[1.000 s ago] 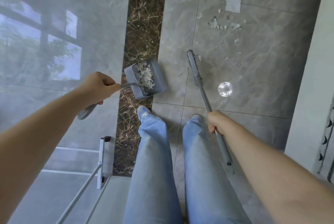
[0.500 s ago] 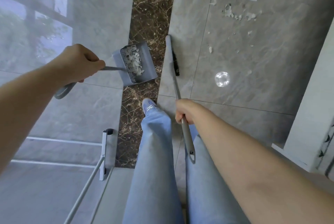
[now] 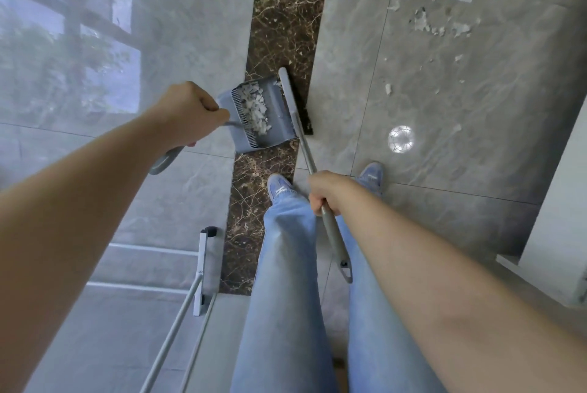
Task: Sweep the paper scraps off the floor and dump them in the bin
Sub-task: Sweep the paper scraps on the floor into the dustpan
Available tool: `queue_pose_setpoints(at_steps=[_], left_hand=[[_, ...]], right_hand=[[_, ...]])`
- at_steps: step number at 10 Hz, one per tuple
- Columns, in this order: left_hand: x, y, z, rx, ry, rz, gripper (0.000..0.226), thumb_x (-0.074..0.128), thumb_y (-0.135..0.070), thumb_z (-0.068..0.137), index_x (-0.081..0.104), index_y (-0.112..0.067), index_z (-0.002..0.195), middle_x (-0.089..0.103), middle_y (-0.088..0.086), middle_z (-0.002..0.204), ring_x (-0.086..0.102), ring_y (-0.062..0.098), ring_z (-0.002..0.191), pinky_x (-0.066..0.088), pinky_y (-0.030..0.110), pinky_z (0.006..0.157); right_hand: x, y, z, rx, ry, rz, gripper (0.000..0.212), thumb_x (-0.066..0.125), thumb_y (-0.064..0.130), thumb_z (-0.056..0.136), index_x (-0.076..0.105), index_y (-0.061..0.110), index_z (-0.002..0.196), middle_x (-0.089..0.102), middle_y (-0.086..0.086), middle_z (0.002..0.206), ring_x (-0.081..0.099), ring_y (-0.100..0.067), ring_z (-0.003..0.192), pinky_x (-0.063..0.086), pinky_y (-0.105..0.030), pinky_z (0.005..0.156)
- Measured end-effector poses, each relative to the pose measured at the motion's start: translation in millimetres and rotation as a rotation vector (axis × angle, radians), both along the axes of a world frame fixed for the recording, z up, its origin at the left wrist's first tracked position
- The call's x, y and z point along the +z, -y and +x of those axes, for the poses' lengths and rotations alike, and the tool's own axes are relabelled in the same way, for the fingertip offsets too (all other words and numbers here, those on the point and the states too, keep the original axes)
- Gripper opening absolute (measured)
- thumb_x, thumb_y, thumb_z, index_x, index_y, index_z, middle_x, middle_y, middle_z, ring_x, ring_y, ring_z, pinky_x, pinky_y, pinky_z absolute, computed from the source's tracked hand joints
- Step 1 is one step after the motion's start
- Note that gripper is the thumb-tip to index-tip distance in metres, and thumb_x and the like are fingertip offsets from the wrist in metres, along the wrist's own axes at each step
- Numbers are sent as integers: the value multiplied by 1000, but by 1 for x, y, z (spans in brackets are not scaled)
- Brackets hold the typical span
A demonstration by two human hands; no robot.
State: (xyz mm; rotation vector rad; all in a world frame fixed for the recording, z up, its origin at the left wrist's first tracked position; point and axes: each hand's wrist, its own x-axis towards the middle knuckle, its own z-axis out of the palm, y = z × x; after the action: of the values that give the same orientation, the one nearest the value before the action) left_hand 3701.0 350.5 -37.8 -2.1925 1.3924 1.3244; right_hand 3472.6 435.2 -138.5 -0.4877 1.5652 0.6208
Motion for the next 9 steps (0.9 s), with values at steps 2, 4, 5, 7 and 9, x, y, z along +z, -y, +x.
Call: queue_pose_setpoints(at_steps=[2, 4, 5, 7, 9], left_hand=[[2, -2, 1, 8, 11, 19, 29, 58, -17, 88, 64, 9, 77, 52, 17, 65, 49, 27, 45, 44, 27, 55], [2, 6, -16, -66, 28, 45, 30, 58, -17, 89, 62, 11, 78, 51, 19, 67, 49, 25, 47, 45, 26, 53], [8, 15, -38, -137, 27, 61, 28, 61, -16, 89, 62, 2, 68, 52, 16, 64, 50, 25, 45, 44, 23, 50], [13, 50, -104, -281, 19, 56, 34, 62, -19, 90, 58, -15, 56, 54, 7, 56, 56, 24, 44, 42, 23, 50], [6, 80, -176, -333, -27, 41, 35, 61, -21, 91, 61, -15, 57, 56, 8, 58, 55, 23, 47, 46, 25, 50]], right_hand=[[32, -22, -4, -198, -24, -120, 36, 34, 25, 100, 39, 16, 65, 46, -6, 63, 45, -19, 52, 41, -30, 50], [24, -8, -48, -238, 19, -95, 34, 39, 20, 98, 40, 15, 65, 43, -7, 61, 41, -19, 50, 37, -29, 49], [32, -12, -81, -315, -11, -103, 38, 40, 31, 98, 41, 16, 64, 40, -4, 56, 37, -17, 45, 31, -26, 43], [38, 2, -174, -390, -188, -159, 37, 33, 34, 97, 37, 20, 63, 35, -6, 48, 31, -15, 37, 24, -23, 41], [47, 35, -281, -419, -288, -277, 34, 39, 24, 98, 39, 15, 64, 41, -6, 59, 39, -19, 47, 35, -22, 42]])
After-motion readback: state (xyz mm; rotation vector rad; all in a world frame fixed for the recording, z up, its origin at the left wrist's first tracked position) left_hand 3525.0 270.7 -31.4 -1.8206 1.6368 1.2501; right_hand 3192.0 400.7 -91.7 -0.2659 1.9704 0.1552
